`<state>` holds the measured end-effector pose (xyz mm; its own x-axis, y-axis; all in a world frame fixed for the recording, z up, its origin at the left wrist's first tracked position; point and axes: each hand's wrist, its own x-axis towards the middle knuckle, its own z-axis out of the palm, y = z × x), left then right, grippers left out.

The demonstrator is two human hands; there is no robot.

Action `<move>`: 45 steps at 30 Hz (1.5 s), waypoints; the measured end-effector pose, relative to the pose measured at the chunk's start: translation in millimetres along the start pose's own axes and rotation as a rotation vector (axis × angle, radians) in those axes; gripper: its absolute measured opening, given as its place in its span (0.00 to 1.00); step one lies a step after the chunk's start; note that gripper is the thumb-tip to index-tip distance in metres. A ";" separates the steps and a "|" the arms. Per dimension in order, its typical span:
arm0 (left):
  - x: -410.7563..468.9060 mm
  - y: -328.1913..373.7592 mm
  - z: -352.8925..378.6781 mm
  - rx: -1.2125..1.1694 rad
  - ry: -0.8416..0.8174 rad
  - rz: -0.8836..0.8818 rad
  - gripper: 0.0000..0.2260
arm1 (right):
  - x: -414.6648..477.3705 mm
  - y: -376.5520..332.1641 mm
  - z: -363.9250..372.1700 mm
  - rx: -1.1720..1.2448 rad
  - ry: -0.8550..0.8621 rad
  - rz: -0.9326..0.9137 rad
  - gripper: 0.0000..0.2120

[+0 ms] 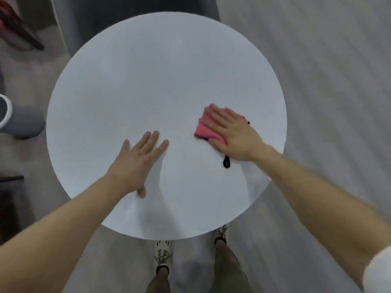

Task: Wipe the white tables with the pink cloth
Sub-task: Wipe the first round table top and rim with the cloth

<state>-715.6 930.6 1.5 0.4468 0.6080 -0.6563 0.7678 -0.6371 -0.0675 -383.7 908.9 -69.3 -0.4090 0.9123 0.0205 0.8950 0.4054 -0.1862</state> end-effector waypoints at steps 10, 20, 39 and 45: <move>-3.5 -1.9 3.1 -0.056 -0.022 -0.028 0.80 | 1.0 -91.3 12.0 0.060 -0.091 -0.314 0.30; -1.3 -4.7 9.0 -0.122 -0.033 -0.048 0.79 | 109.6 15.1 3.6 0.033 0.137 0.404 0.31; -29.3 -55.9 26.9 -0.536 0.274 -0.198 0.59 | 103.5 -86.7 12.0 -0.036 -0.198 -0.653 0.31; -23.1 -154.0 15.3 -0.526 0.286 -0.407 0.64 | 224.9 9.7 0.0 -0.081 -0.027 -0.107 0.31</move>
<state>-851.2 1007.4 15.6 0.1255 0.8945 -0.4291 0.9861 -0.0649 0.1531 -466.9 1118.0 -66.5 -0.5069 0.8620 0.0096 0.8568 0.5050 -0.1043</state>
